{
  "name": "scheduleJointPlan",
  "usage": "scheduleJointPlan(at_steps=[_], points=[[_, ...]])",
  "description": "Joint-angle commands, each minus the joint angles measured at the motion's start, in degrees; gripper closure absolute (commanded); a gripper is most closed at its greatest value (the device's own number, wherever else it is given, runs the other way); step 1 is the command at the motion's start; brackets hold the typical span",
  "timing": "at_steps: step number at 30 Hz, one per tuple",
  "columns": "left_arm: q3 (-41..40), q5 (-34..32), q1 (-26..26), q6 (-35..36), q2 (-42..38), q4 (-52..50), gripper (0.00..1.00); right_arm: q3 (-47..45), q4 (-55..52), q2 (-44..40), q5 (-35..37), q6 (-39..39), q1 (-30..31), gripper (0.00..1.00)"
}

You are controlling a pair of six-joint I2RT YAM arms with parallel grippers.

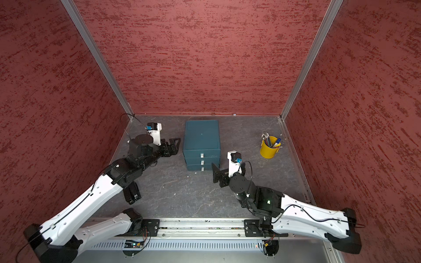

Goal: Place the umbrella in the drawer by color
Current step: Reset both arms

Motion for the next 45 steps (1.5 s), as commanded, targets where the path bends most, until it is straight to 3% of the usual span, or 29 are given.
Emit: scheduleJointPlan(at_steps=[1, 4, 6, 8, 10, 12, 14, 16, 21, 27, 31, 35, 40, 42, 44, 45], points=[[1.0, -13.7, 0.2, 6.1, -2.8, 2.4, 0.00, 5.1, -23.5, 0.9, 5.6, 2.9, -2.4, 0.02], [-5.0, -19.2, 2.1, 13.3, -5.3, 11.5, 0.00, 4.5, -23.6, -0.2, 13.0, 4.8, -3.2, 0.02], [-13.3, -22.7, 4.5, 18.2, -6.7, 23.0, 0.00, 0.1, -17.5, -2.7, 19.1, 2.8, -3.2, 0.02], [-23.5, -26.3, 7.2, 20.6, -8.0, 40.4, 0.00, -8.1, 0.6, -7.5, 22.0, -11.5, -3.3, 0.02], [-30.9, -25.7, 10.5, 22.6, -8.3, 53.7, 0.00, -15.6, 15.6, -12.5, 21.2, -18.9, -6.2, 0.02], [-32.9, -21.9, 15.2, 22.0, -6.8, 52.4, 0.00, -19.2, 19.4, -15.5, 16.7, -18.6, -12.5, 0.02], [-35.3, -21.5, 18.5, 21.7, -3.6, 53.2, 0.00, -19.8, 15.3, -14.7, 12.3, -13.7, -21.4, 0.02], [-36.2, -21.4, 22.0, 19.7, 1.5, 53.7, 0.00, -21.2, 14.8, -11.0, 7.1, -10.7, -30.7, 0.02], [-36.9, -19.0, 26.9, 18.0, 12.9, 57.3, 0.00, -22.1, 19.8, 0.4, 1.9, -6.1, -46.4, 0.02], [-38.1, -14.3, 30.1, 17.2, 19.6, 61.9, 0.00, -25.4, 39.9, 12.5, 0.3, -14.6, -57.0, 0.02], [-38.4, -8.2, 34.0, 14.8, 22.2, 66.5, 0.00, -26.2, 48.9, 21.5, -5.2, -18.7, -59.9, 0.02], [-38.2, -7.5, 35.6, 13.2, 26.1, 70.5, 0.00, -33.1, 74.0, 26.8, -12.1, -21.0, -62.6, 0.02], [-36.4, 6.7, 34.7, 20.4, 30.3, 72.4, 0.00, -33.8, 94.4, 41.5, -27.5, -25.0, -65.2, 0.02], [-38.9, 7.2, 34.0, 21.9, 33.9, 80.9, 0.00, -31.6, 88.9, 42.4, -34.7, -26.6, -65.1, 0.02], [-38.4, 6.5, 33.5, 21.5, 32.7, 77.7, 0.00, -30.2, 92.5, 47.0, -34.7, -27.5, -65.1, 0.02], [-39.0, 6.5, 33.6, 22.1, 33.7, 81.3, 0.00, -28.4, 84.1, 44.3, -35.3, -26.2, -65.6, 0.02]])
